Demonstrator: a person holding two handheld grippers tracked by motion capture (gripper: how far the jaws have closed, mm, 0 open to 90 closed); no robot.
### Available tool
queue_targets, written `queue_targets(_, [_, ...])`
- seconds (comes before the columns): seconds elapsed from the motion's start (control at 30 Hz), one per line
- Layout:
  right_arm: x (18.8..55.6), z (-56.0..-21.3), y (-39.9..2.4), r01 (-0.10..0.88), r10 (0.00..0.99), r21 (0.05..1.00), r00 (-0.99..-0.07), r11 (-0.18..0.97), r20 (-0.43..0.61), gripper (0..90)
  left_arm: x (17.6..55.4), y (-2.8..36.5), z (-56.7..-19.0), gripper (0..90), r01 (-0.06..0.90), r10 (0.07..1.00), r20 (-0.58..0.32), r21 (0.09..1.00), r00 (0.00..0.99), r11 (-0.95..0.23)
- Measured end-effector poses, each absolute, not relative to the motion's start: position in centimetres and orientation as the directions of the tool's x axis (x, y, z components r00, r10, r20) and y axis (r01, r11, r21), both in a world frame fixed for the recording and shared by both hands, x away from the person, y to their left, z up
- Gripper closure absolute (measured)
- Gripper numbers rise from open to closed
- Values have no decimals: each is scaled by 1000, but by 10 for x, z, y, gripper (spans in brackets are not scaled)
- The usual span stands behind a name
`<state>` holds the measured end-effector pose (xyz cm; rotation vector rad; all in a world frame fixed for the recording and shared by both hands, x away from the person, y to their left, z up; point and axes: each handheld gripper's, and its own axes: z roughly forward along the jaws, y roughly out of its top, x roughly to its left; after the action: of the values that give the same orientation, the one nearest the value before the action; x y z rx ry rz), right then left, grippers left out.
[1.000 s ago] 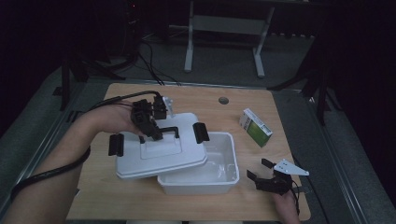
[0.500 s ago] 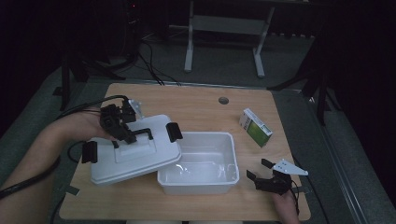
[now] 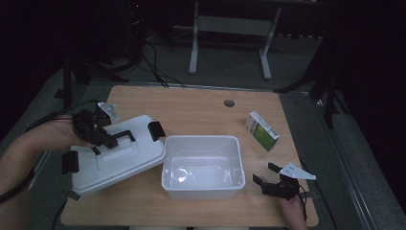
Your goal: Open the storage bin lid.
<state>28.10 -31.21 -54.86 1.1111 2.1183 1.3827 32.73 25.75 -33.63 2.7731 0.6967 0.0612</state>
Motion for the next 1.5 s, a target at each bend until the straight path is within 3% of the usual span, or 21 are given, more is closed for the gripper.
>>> queue_targets(0.4, [281,-548,-312,412,780,889,-616,201,110,130,326,277,-383,840,489,498,-24,230,867,-841])
queue_targets(0.9, [281,-549,-313,414,778,888,-618,198,114,130,345,274,-458,839,526,520,-88,215,850,-823])
queue_targets(1.5, [281,-548,-313,413,776,889,-620,197,116,130,356,262,-486,839,526,511,-124,179,851,-832])
